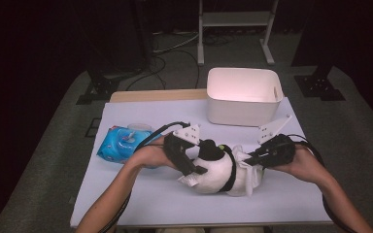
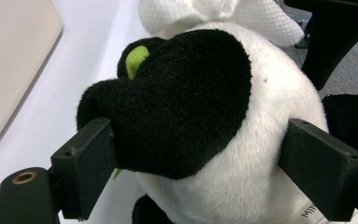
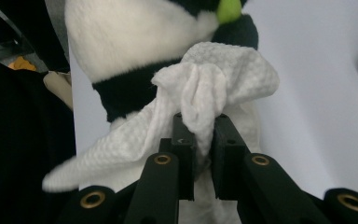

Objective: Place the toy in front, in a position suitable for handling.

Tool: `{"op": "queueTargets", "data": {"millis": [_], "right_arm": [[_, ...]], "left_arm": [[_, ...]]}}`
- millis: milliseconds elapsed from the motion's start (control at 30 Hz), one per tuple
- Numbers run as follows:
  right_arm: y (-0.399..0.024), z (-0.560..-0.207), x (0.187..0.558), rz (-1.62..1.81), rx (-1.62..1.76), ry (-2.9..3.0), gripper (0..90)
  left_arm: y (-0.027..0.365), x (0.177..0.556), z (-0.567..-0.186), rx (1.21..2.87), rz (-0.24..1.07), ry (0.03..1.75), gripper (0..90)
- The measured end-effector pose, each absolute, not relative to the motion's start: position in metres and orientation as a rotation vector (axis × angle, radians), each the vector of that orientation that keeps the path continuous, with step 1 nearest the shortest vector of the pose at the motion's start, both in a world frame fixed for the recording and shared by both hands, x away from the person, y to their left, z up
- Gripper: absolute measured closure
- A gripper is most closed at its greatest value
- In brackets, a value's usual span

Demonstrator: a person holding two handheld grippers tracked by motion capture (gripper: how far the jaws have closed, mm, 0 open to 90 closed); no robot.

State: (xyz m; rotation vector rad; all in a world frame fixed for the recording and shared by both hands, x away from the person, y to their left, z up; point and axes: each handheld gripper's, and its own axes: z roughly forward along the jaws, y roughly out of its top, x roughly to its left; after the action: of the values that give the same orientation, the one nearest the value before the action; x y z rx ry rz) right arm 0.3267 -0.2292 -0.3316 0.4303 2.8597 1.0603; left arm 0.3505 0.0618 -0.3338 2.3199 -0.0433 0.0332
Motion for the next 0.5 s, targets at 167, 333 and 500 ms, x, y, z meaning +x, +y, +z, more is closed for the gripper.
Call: {"op": "queueTargets", "data": {"millis": [167, 333, 500], "right_arm": [[-0.22, -0.33, 0.327, 1.07, 0.406, 2.871, 80.6], [-0.222, -0.33, 0.327, 1.08, 0.407, 2.865, 80.7], [-0.228, -0.336, 0.327, 1.092, 0.438, 2.86, 80.9]], "left_arm": [[0.052, 0.35, -0.331, 2.309, 0.041, -0.07, 13.8], [0.051, 0.35, -0.328, 2.31, 0.048, -0.065, 13.8], [0.054, 0.351, -0.325, 2.281, 0.043, -0.041, 13.3]]}}
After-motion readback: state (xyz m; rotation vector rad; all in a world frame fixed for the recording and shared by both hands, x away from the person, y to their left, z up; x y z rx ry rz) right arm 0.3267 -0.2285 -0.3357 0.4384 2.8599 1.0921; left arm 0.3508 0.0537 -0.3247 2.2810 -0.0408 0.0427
